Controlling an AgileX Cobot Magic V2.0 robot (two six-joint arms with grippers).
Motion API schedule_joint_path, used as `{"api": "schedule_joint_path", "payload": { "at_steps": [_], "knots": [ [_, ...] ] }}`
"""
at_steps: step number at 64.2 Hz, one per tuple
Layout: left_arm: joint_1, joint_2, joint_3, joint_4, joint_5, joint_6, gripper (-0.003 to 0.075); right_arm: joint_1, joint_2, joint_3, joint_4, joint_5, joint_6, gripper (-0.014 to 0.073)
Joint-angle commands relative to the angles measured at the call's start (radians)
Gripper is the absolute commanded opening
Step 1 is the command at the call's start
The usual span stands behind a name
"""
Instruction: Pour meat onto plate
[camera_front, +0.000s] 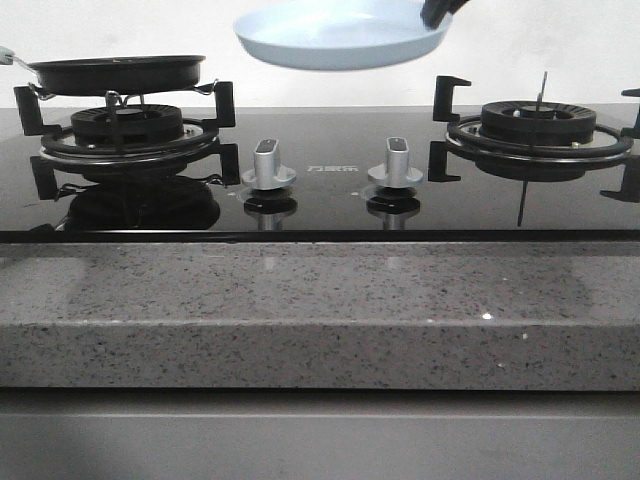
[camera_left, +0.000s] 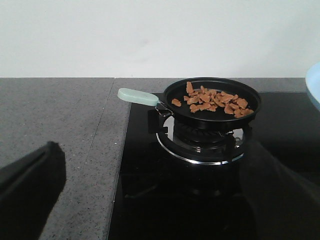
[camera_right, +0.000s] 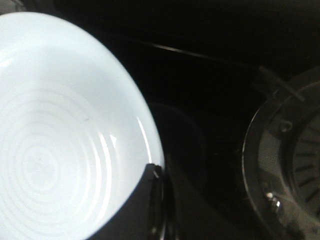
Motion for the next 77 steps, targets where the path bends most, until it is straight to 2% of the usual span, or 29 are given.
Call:
{"api": "schedule_joint_path", "payload": {
  "at_steps": [1, 7, 19, 28, 37, 77],
  "knots": [
    [0.000, 0.009, -0.036, -0.008, -0.084, -0.005, 0.0691, 0.011, -0.115, 0.033, 0.031, 0.088, 0.000, -0.0068],
    [0.000, 0.009, -0.036, -0.008, -0.084, -0.005, 0.0691, 0.040, -0.178, 0.132, 0.013, 0.067, -0.013, -0.0068],
    [0.000, 0.009, -0.036, -0.008, -0.084, -0.005, 0.0691, 0.106, -0.307, 0.393, -0.018, -0.133, -0.017, -0.0068],
    [0.000, 0.009, -0.036, -0.008, -0.084, -0.005, 0.0691, 0.116, -0.388, 0.593, 0.013, -0.264, -0.017, -0.0068],
    [0.000, 0.009, -0.036, -0.008, -0.078, -0.005, 0.0691, 0.116, -0.416, 0.713, 0.015, -0.345, -0.017, -0.0068],
    [0.000, 0.009, -0.036, -0.008, -0.078, -0.005, 0.0691, 0.116, -0.415, 0.757, 0.018, -0.397, -0.017, -0.0068]
  ]
}}
